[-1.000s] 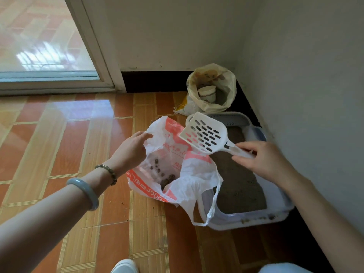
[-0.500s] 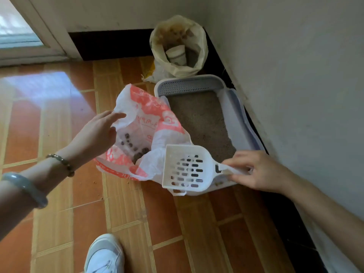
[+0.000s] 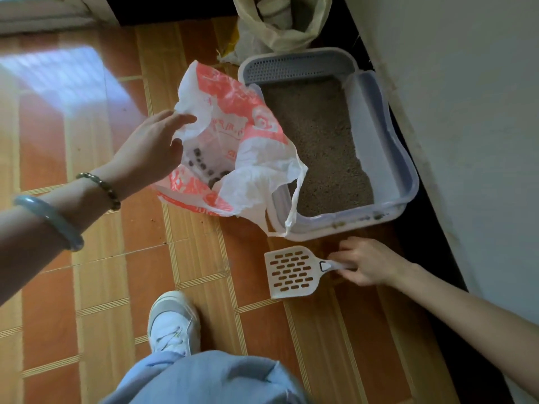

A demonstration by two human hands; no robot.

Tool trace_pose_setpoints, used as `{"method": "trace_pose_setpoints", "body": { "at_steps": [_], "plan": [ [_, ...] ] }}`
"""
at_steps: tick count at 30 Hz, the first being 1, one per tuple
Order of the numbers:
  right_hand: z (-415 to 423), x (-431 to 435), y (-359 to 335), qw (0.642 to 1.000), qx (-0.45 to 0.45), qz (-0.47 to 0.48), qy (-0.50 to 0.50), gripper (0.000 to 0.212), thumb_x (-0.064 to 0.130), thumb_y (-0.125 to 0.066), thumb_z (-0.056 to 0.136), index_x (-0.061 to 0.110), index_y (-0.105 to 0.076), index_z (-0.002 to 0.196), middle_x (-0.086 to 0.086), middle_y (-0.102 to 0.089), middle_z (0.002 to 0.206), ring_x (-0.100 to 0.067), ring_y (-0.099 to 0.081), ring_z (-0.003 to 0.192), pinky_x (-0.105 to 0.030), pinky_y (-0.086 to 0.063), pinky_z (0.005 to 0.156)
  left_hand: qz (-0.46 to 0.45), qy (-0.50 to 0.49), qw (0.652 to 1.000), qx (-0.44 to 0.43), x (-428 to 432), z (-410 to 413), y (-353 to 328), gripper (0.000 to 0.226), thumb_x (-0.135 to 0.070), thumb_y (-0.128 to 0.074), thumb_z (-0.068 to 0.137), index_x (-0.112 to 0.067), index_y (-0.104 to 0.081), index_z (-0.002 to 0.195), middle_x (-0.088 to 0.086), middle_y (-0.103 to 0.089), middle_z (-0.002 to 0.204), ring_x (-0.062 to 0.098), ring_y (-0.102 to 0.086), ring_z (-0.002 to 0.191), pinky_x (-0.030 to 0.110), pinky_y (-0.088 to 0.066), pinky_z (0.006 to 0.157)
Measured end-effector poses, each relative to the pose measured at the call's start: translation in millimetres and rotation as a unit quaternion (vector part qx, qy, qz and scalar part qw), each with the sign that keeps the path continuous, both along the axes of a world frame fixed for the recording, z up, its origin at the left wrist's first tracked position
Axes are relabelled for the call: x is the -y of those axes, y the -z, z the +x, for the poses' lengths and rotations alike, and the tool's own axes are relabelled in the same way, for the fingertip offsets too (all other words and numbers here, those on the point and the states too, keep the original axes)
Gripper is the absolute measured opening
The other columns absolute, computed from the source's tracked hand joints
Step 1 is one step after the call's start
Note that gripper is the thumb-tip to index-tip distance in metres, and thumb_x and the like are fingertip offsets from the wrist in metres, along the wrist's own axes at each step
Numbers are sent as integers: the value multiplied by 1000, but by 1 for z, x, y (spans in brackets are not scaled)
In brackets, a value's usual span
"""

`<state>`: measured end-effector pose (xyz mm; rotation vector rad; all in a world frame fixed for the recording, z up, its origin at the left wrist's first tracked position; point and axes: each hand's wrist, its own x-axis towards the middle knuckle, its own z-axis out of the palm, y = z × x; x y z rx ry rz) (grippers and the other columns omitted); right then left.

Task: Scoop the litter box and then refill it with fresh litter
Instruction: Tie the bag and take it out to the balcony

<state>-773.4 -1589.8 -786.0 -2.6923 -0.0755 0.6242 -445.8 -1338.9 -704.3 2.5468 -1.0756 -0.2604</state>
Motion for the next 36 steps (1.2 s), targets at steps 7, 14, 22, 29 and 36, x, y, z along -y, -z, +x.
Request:
{"method": "trace_pose_setpoints", "body": {
  "at_steps": [7, 14, 22, 29, 36],
  "plan": [
    [-7, 2, 31, 998, 0, -58, 14, 34, 29, -78, 62, 22, -72, 94, -2, -63, 73, -23, -64, 67, -33, -52, 44, -4, 9, 1000, 3, -1, 3, 4, 45, -3, -45, 92, -13, -46, 136, 13, -49, 136, 32, -51, 117, 42, -43, 96],
    [-3, -11, 18, 994, 1, -97, 43, 50, 30, -76, 72, 14, -64, 117, -7, -66, 106, -26, -62, 100, -37, -56, 77, -7, 9, 1000, 0, -1, 9, 2, 44, -4, -46, 93, -13, -46, 136, 11, -48, 137, 30, -47, 123, 40, -41, 100],
    [44, -47, -90, 975, 213, 13, 64, 26, 9, -62, 78, 10, -68, 104, 1, -65, 93, -9, -59, 87, -18, -52, 75, -41, 23, 999, 16, 0, 18, -1, 37, -7, -47, 94, -15, -50, 130, 12, -45, 137, 29, -53, 113, 34, -47, 87],
    [123, -36, -120, 969, 212, -129, 9, 59, 5, -73, 67, 20, -59, 122, -16, -52, 127, -31, -50, 116, -40, -46, 93, -174, -127, 970, -114, 4, 39, -5, 19, -26, -36, 99, -11, -42, 109, 4, -50, 106, 23, -53, 86, 25, -44, 65],
    [150, -31, -131, 984, 108, -140, -26, 18, 22, -64, 84, 26, -68, 100, -8, -40, 142, -24, -31, 133, -40, -31, 107, -57, -220, 946, -233, 0, 73, 13, 66, -49, -21, 99, 3, -60, 91, 18, -60, 98, 32, -53, 94, 41, -43, 86]
  ]
}}
